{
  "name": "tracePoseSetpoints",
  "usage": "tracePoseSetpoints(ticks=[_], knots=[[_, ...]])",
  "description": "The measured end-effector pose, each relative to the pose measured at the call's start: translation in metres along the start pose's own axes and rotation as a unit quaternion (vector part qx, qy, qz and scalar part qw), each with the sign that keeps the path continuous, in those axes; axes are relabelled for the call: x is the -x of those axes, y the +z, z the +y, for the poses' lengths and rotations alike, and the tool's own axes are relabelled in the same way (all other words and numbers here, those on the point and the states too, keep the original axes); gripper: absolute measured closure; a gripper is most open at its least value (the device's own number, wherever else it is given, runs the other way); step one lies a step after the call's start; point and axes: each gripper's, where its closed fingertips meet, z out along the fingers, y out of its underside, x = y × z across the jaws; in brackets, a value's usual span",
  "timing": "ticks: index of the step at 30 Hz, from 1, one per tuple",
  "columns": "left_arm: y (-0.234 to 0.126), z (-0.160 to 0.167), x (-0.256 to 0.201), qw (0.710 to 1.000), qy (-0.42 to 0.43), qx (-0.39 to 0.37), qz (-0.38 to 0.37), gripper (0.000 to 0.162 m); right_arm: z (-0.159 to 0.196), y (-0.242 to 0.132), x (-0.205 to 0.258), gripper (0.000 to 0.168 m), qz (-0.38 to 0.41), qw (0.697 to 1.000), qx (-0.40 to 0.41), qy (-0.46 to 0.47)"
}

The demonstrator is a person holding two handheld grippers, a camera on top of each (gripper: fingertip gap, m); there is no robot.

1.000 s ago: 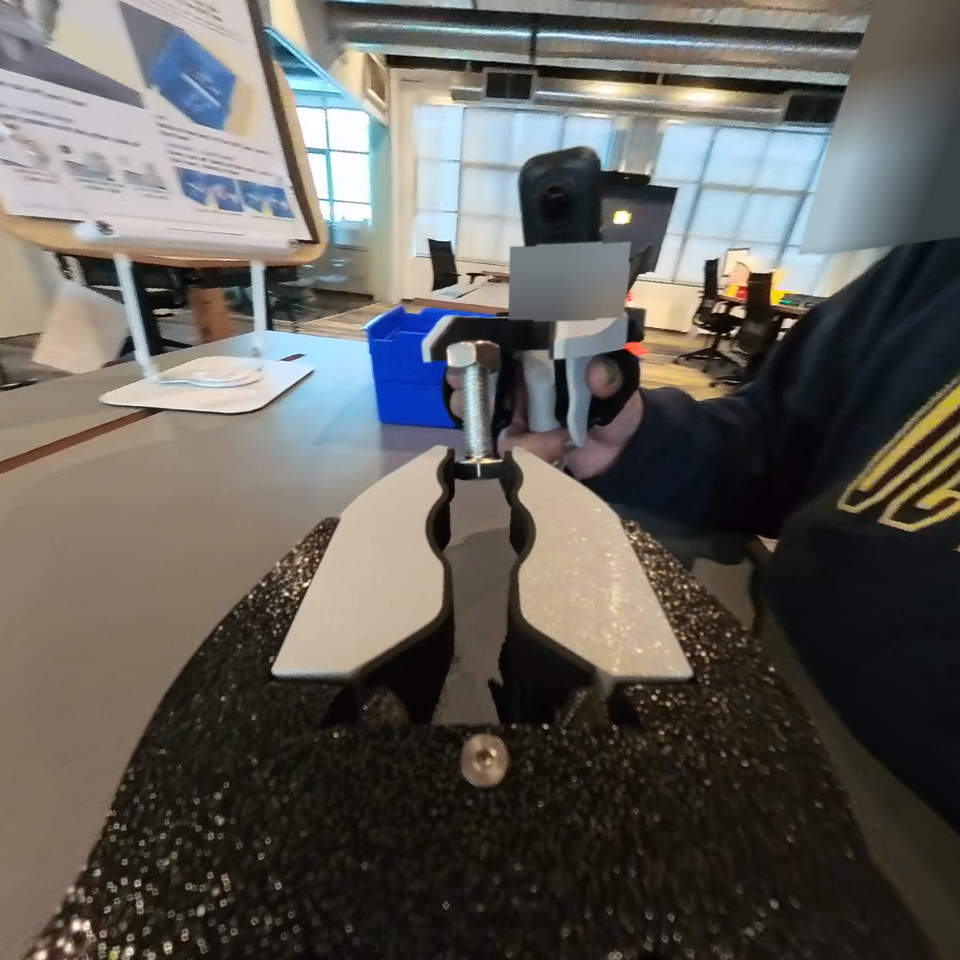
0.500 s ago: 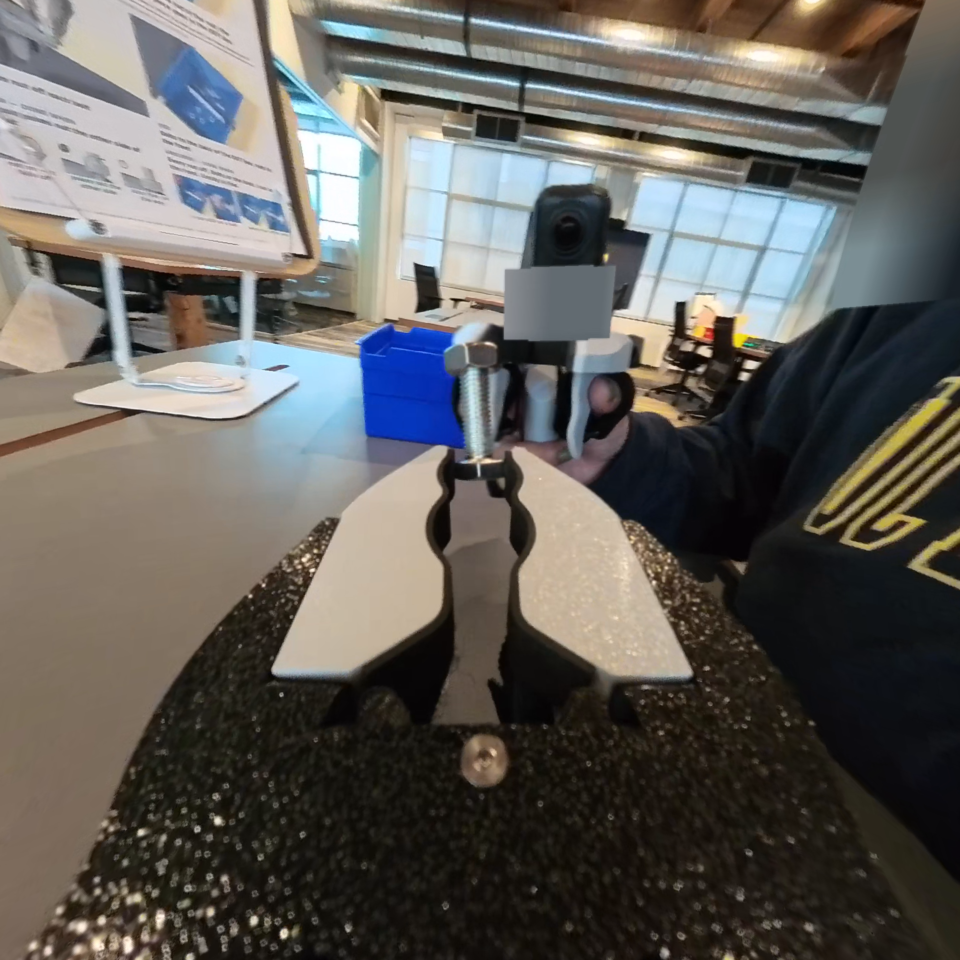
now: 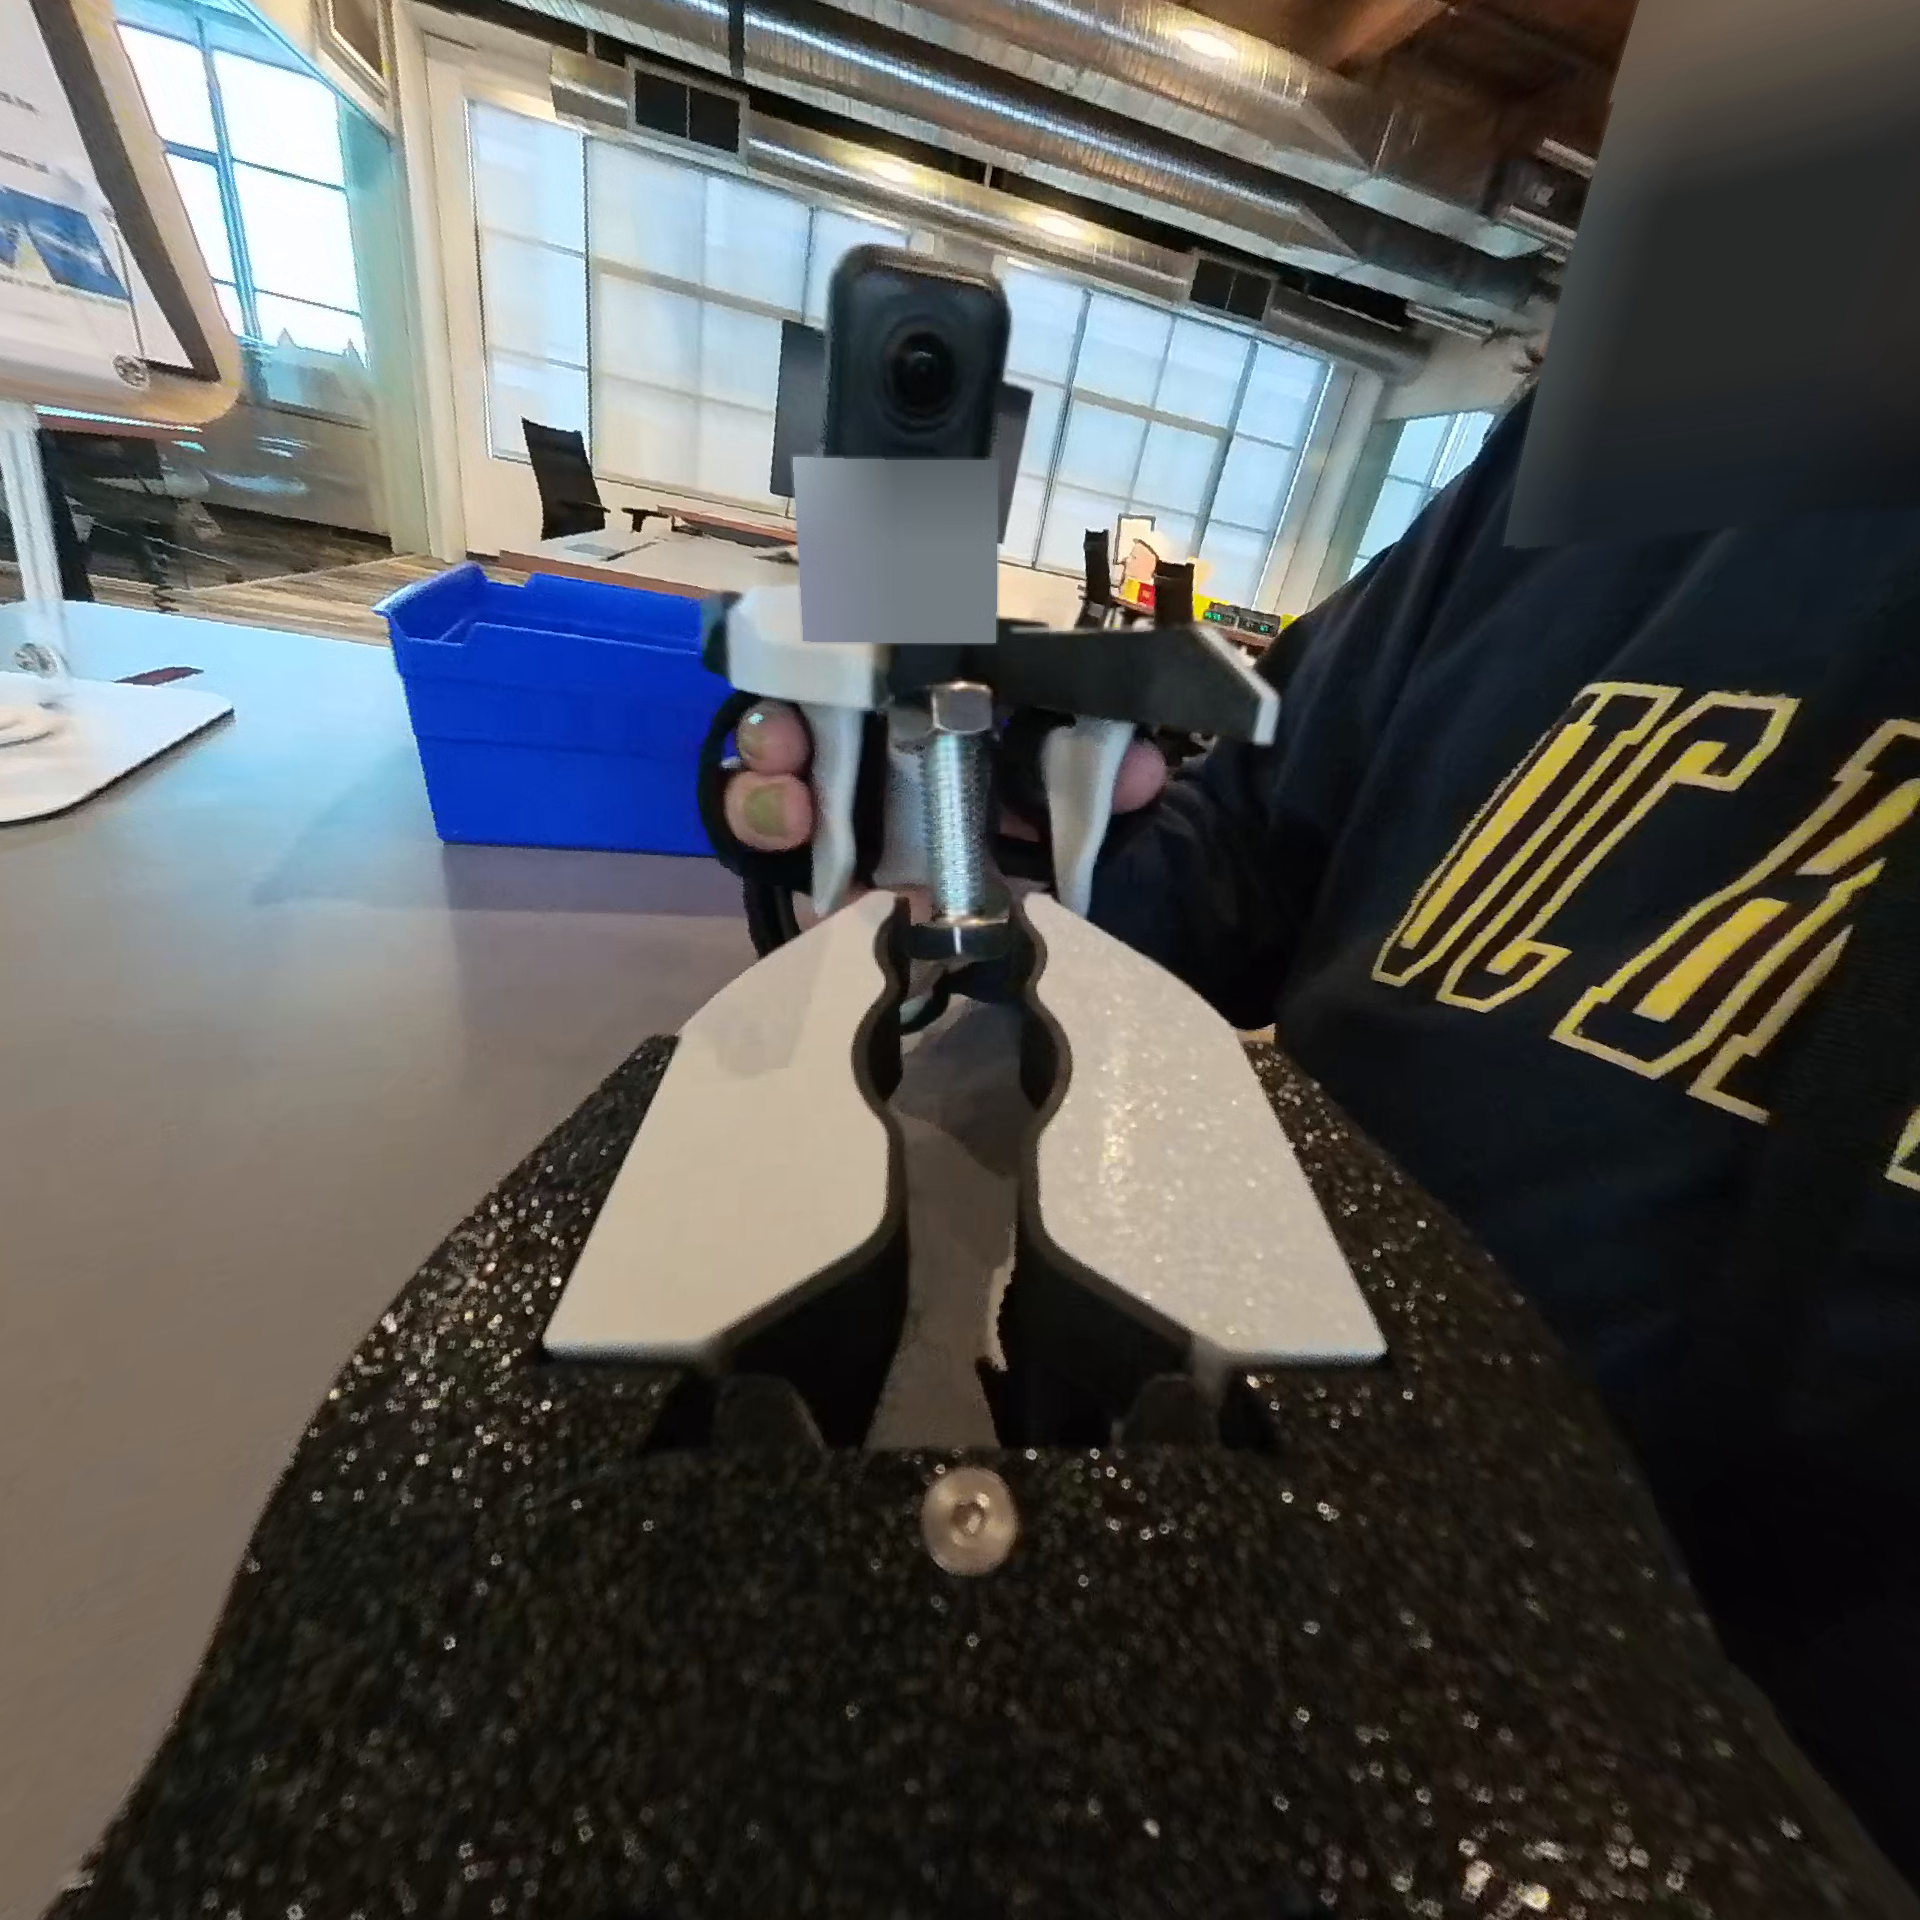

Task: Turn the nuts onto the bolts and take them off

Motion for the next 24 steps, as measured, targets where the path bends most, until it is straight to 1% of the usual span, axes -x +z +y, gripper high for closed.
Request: tracePoseSetpoints(ticks=[17,20,22,24], knots=[[-0.019,-0.018,0.009,0.998,-0.003,-0.055,-0.031,0.145,-0.002,-0.010,-0.011,0.118,0.026,1.000,0.002,-0.004],[-0.023,-0.021,0.010,0.997,-0.014,-0.066,-0.029,0.145,-0.005,-0.015,-0.013,0.128,0.026,1.000,-0.005,-0.003],[-0.021,-0.021,0.008,0.998,-0.018,-0.064,-0.019,0.145,-0.009,-0.016,-0.017,0.122,0.040,0.999,-0.020,0.001],[-0.017,-0.018,0.005,0.998,-0.018,-0.055,-0.009,0.145,-0.009,-0.011,-0.018,0.113,0.042,0.998,-0.036,-0.013]])
